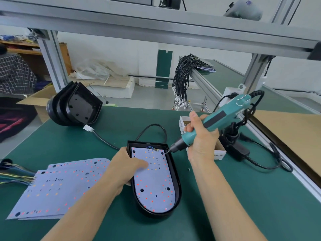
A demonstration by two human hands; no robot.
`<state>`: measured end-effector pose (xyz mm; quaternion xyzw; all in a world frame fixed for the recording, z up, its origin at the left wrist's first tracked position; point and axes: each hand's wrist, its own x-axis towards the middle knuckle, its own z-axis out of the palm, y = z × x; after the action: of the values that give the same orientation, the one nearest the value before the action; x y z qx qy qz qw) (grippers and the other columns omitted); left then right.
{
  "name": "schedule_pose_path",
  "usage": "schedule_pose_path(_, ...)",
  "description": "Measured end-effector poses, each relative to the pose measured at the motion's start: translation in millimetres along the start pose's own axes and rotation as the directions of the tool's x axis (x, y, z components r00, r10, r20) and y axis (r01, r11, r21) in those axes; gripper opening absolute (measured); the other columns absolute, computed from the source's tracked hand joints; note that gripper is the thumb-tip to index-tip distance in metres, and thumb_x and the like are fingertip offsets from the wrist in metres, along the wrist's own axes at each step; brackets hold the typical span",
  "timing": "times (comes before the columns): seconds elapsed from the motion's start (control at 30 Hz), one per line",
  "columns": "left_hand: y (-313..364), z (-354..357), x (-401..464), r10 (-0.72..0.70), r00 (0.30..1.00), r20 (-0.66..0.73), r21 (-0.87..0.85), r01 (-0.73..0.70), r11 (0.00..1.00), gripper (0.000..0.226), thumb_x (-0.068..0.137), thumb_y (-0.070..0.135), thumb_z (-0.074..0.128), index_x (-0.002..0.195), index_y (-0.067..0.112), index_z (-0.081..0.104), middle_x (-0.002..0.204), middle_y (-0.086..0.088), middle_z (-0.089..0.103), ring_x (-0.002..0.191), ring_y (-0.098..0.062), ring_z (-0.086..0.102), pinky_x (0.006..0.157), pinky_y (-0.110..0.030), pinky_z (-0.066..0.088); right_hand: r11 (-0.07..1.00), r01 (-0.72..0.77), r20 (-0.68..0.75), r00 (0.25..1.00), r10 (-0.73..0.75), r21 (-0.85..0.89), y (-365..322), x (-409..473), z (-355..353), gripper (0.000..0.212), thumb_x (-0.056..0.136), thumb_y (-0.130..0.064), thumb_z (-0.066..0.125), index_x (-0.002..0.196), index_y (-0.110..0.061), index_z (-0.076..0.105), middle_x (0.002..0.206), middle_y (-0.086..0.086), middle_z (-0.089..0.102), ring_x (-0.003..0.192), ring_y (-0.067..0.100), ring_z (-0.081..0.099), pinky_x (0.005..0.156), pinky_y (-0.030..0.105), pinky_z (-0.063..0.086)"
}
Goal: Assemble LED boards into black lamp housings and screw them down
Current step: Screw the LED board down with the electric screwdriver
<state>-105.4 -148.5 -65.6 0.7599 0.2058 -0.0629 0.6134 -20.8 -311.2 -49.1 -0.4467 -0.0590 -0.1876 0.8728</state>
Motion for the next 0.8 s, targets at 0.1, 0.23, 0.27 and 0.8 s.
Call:
schedule_pose_path(0.1, -1.8, -1.0, -0.1, -0.001, 1.0, 0.005, -0.005, 0.001, 1.0, 0.048, 0.052, 0.016, 0.065, 0.097, 0.001, 0.06, 0.074, -0.009, 0.067, 0.056, -0.022, 0.058, 0.052, -0.026, 0.043, 1.0, 0.004, -0.005, 1.0, -0.004, -0.016, 5.5, 1.2, 0.4, 0.039, 0.082, 0.0, 0.07, 0.057, -0.024, 0.053, 0.048, -0.004, 0.048, 0.044, 0.011, 0.045, 0.053, 0.024, 0.047)
schedule_pose_path(0.23, -2.1, -1.7, 0.7, -0.019, 1.0, 0.003, -0.025, 0.019, 1.0, 0.044, 0.058, 0.013, 0.069, 0.099, -0.001, 0.059, 0.076, -0.011, 0.066, 0.059, -0.023, 0.057, 0.054, -0.026, 0.041, 1.0, -0.018, 0.004, 1.0, 0.019, -0.023, 6.2, 1.0, 0.4, 0.037, 0.078, -0.007, 0.073, 0.051, -0.026, 0.056, 0.046, -0.004, 0.046, 0.043, 0.011, 0.044, 0.054, 0.026, 0.046)
schedule_pose_path(0.27, -1.4, -1.8, 0.1, -0.021, 1.0, 0.001, -0.025, 0.021, 0.999, 0.047, 0.055, 0.015, 0.067, 0.099, -0.001, 0.059, 0.076, -0.011, 0.065, 0.059, -0.022, 0.057, 0.054, -0.026, 0.041, 0.999, -0.023, 0.006, 1.0, 0.023, -0.023, 5.7, 1.0, 0.3, 0.035, 0.076, -0.009, 0.073, 0.051, -0.027, 0.056, 0.046, -0.003, 0.046, 0.044, 0.012, 0.044, 0.055, 0.027, 0.046)
schedule_pose_path(0.8, 38.7, 36.0, 11.7, 0.506, 0.853, 0.126, 0.767, -0.407, 0.496, 0.017, 0.083, 0.023, 0.065, 0.098, 0.028, 0.071, 0.08, 0.007, 0.06, 0.094, -0.018, 0.059, 0.084, -0.029, 0.036, 0.999, 0.009, -0.004, 1.0, -0.009, 0.039, -20.7, 4.6, -0.4, 0.044, 0.085, -0.004, 0.068, 0.051, -0.027, 0.051, 0.045, -0.006, 0.045, 0.043, 0.01, 0.043, 0.051, 0.025, 0.045)
